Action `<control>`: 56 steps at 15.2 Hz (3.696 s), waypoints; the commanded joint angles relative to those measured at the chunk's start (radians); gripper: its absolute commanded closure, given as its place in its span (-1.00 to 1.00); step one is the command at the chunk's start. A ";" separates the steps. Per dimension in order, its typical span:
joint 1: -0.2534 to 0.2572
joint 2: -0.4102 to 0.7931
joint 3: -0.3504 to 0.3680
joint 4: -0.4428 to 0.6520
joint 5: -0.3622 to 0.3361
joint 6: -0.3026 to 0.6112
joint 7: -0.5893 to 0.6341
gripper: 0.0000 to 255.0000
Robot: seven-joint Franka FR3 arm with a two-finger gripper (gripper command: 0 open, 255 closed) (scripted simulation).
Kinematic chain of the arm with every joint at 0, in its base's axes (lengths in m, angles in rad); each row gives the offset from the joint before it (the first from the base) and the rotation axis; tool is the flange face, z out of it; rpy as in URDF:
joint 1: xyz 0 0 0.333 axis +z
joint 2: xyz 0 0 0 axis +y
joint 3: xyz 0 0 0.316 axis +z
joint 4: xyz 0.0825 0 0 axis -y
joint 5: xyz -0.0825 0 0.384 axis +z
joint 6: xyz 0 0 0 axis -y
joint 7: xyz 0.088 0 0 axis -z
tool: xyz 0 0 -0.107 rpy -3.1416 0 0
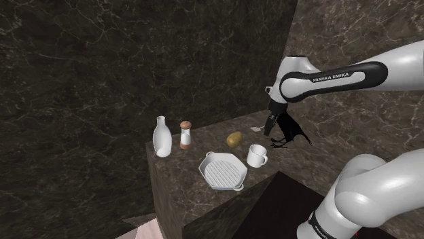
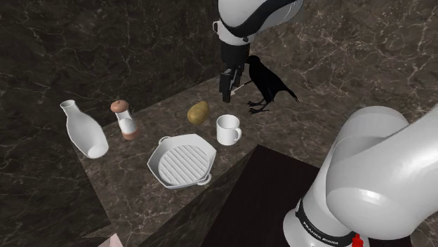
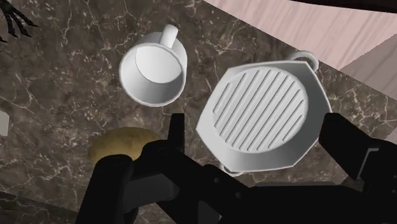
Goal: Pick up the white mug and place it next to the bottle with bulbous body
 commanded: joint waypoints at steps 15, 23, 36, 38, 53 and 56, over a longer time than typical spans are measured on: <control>0.076 0.674 -0.275 0.128 0.450 0.511 -0.558 -1.00; -0.031 0.893 -0.155 0.220 0.729 0.584 -0.787 -1.00; -0.052 0.931 -0.124 0.231 0.773 0.606 -0.819 1.00; -0.052 0.931 -0.124 0.231 0.773 0.606 -0.819 1.00; 0.020 0.802 -0.224 0.208 0.609 0.524 -0.693 1.00; 0.037 0.759 -0.250 0.206 0.552 0.494 -0.650 1.00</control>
